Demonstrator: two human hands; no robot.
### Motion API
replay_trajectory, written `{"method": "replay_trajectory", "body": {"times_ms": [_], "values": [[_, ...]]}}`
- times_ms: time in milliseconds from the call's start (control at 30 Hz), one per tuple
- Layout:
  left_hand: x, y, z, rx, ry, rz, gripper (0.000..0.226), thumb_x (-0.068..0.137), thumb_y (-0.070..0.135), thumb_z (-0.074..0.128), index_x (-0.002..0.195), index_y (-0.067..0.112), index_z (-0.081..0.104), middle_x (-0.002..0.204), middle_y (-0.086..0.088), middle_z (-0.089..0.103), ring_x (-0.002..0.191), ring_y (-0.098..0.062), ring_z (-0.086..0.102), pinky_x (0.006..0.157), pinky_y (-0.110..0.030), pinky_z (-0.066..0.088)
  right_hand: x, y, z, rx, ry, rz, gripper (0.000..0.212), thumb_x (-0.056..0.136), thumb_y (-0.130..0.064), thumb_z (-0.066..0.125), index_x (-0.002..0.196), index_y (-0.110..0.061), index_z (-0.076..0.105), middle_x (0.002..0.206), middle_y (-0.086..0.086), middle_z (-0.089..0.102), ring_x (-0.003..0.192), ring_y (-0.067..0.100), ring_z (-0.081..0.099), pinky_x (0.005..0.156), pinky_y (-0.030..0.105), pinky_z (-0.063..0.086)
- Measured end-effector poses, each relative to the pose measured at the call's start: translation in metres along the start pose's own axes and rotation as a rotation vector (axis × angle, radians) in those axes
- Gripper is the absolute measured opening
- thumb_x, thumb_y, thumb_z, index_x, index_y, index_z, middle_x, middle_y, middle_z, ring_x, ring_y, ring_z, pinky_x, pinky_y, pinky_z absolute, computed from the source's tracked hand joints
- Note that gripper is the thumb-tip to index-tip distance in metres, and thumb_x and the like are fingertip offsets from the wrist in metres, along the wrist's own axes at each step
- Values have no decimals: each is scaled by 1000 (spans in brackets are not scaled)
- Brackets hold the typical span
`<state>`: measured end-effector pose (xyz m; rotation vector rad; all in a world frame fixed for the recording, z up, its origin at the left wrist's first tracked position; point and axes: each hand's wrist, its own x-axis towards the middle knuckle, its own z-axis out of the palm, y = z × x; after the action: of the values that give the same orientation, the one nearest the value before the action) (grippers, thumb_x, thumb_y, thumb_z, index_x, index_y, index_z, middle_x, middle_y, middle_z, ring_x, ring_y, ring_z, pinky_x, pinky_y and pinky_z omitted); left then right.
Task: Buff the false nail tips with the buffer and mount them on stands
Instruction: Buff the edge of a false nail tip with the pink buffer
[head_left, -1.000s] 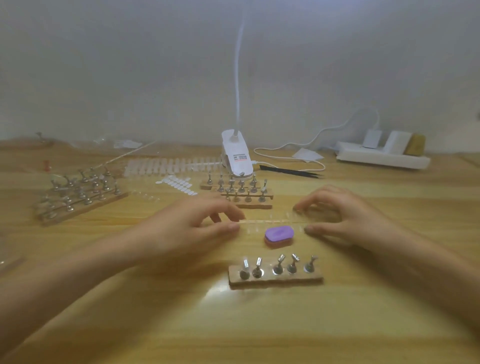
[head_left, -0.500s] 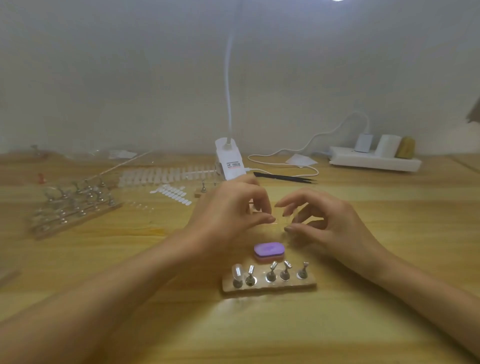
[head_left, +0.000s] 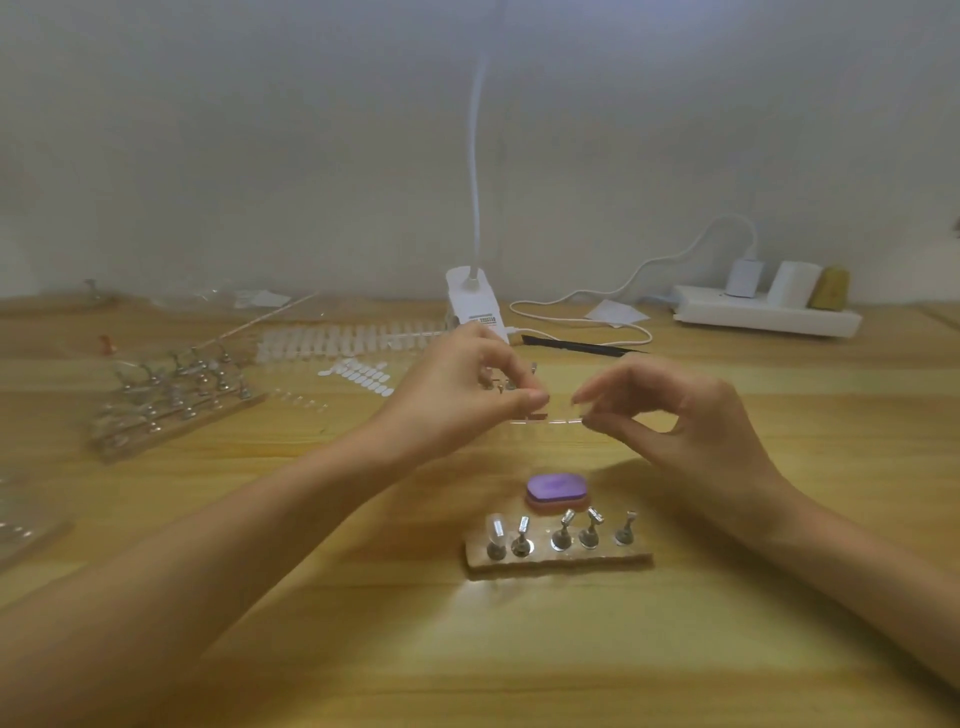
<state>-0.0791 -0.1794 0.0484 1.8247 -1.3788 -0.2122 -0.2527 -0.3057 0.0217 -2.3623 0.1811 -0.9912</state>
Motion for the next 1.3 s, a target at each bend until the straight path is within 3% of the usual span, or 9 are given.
{"method": "replay_trajectory", "body": {"times_ms": [167,267,400,567,733,833,933,1033,1300], "values": [[-9,-1,-8,74,61,148,12,83,29,75,77,28,64,91,17,53,81,6,47,71,-7,35,0,10,3,151,-126,323,34,83,-11,78,110,-26,66,96,-5,70,89,14,69,83,29,56],[-23,-11,-4,-27,-32,95,13,78,27,80,73,27,68,80,13,62,66,0,47,65,-14,40,0,10,0,-122,-129,219,36,81,-32,78,114,-27,65,115,-6,57,100,8,56,84,8,39],[-36,-25,3,-180,-84,-4,10,79,25,79,73,24,72,81,10,72,67,-4,60,63,-18,48,-1,4,-5,-71,-370,96,31,77,-52,77,100,-31,73,95,-14,65,92,7,53,78,15,38],[-39,-30,8,-226,-47,28,6,81,19,78,76,21,75,82,13,73,65,-2,61,63,-12,46,-4,5,0,-126,-441,83,21,76,-34,81,95,-31,74,101,-13,62,102,16,49,89,22,36],[-38,-28,9,-280,-42,15,9,79,25,79,73,24,72,82,10,73,64,-4,58,67,-23,50,-2,1,4,-7,-382,75,18,79,-19,83,93,-24,73,88,-14,68,76,9,56,64,12,39],[-39,-26,10,-258,-74,29,10,78,25,81,73,23,72,81,10,73,66,-6,61,70,-28,52,-3,-2,8,95,-427,146,18,82,-11,80,95,-21,73,90,-12,71,66,13,63,55,27,52],[-39,-26,11,-248,-52,28,9,79,23,79,75,22,72,81,12,72,69,-4,62,75,-28,52,-3,-1,7,130,-402,182,15,85,-11,77,97,-19,72,93,-9,72,75,16,68,60,36,58],[-38,-28,11,-281,-18,1,7,82,21,77,78,19,72,76,16,70,68,-3,62,72,-21,51,-1,1,5,69,-353,171,14,85,-12,77,97,-18,73,92,-10,73,87,12,69,63,25,56],[-35,-25,13,-248,-38,45,6,83,19,76,78,21,73,80,17,70,62,-5,60,65,-16,49,0,0,9,202,-306,244,21,87,-15,72,107,-20,76,98,-11,74,81,9,68,63,25,54]]}}
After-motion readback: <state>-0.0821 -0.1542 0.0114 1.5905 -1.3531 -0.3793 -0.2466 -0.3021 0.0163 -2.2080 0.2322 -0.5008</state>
